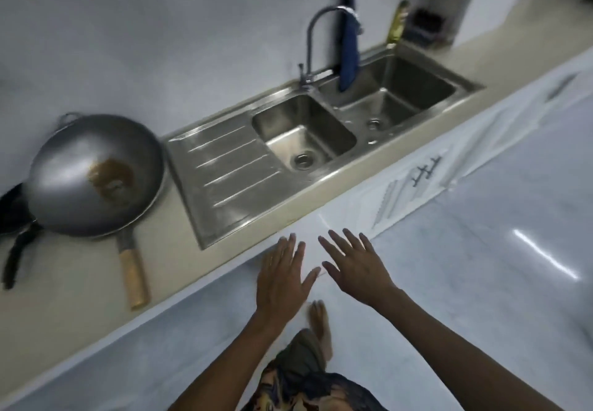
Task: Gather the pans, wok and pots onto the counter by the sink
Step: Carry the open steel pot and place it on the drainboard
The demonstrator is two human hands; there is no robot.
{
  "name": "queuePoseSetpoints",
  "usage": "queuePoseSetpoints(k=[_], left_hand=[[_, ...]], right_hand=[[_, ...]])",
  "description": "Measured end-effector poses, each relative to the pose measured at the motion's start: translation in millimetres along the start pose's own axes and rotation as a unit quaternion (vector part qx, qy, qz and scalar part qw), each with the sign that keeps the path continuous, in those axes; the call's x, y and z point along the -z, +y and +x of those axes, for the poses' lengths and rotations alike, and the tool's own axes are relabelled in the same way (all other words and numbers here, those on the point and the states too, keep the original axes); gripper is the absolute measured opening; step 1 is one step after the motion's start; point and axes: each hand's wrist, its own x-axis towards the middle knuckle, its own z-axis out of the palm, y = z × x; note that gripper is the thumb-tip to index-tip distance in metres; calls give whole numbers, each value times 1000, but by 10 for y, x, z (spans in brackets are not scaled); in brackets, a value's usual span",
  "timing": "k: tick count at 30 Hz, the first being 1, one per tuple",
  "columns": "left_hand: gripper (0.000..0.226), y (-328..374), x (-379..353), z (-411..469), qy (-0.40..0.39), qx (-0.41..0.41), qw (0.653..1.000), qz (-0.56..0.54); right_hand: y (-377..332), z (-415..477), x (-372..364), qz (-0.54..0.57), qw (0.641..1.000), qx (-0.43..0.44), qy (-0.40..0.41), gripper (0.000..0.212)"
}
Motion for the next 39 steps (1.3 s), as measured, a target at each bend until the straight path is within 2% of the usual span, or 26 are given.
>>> queuePoseSetpoints(k=[4,12,21,25,28,32,36,39], left_hand=[[72,734,-166,953,-4,-111,994,22],[72,2745,-582,2915,-29,-265,964,-10],[71,4987,-911,4494,-31,-384,923,-17],[74,5865,-1144,5083,-44,-397,917,-15],[76,6438,-1363,5551,-40,-394,918,-9],[77,7094,-1622,6087,-68,-353,933,4],[80,7930,-1786,6804,-68,-318,946,0],[81,8395,-1831,7283,-60,-282,957,-12]], right_hand=[[982,-87,308,-3,993,-117,28,54],[3209,-282,958,-10,951,-306,42,55],[5329,-650,1686,-21,893,-447,53,59],[6298,-699,1818,-9,878,-474,66,62],[7082,-618,1906,-1,880,-470,69,65],[8015,-572,2009,23,885,-461,54,61],[9180,-471,2300,25,899,-435,44,68],[9956,-339,2459,28,903,-427,30,62]])
